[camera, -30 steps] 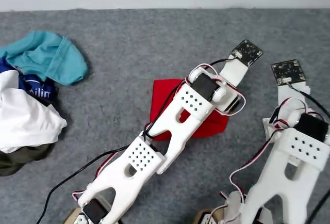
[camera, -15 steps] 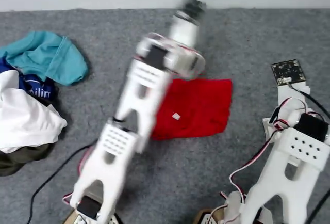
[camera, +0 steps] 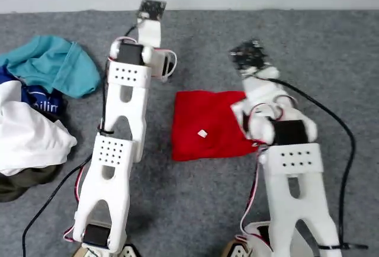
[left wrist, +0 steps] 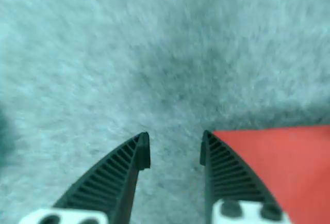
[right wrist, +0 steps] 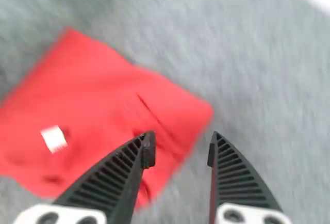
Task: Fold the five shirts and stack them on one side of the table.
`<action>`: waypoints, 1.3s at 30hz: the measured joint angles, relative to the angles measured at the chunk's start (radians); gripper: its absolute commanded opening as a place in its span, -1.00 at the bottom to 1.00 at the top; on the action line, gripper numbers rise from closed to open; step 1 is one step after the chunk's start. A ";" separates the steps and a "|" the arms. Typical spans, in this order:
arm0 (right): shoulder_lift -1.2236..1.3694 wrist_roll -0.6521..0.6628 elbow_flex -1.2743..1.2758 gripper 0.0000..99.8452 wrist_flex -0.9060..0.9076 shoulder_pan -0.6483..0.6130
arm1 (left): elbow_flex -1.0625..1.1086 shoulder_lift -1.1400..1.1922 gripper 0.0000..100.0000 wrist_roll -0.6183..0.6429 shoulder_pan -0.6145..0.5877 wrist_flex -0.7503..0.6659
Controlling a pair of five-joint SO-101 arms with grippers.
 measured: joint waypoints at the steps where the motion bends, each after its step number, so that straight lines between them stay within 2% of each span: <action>1: 0.018 0.000 0.000 -0.63 -0.029 -0.020 | 0.000 0.017 -0.67 0.000 0.009 0.000; 11: 0.437 -0.005 -0.006 -0.63 -0.255 -0.124 | 0.000 0.101 -0.67 0.000 0.028 0.000; 22: 0.813 -0.005 -0.256 -0.63 -0.275 -0.143 | 0.000 0.129 -0.67 0.000 0.028 0.000; 29: 0.850 0.002 -0.261 -0.63 -0.222 -0.143 | 0.000 0.129 -0.67 0.000 0.028 0.000; 33: 0.850 0.080 -0.261 -0.63 -0.149 -0.143 | 0.000 0.129 -0.67 0.000 0.028 0.000; 39: 0.852 0.104 -0.272 -0.63 -0.098 -0.143 | 0.002 0.078 -0.67 0.000 0.032 0.000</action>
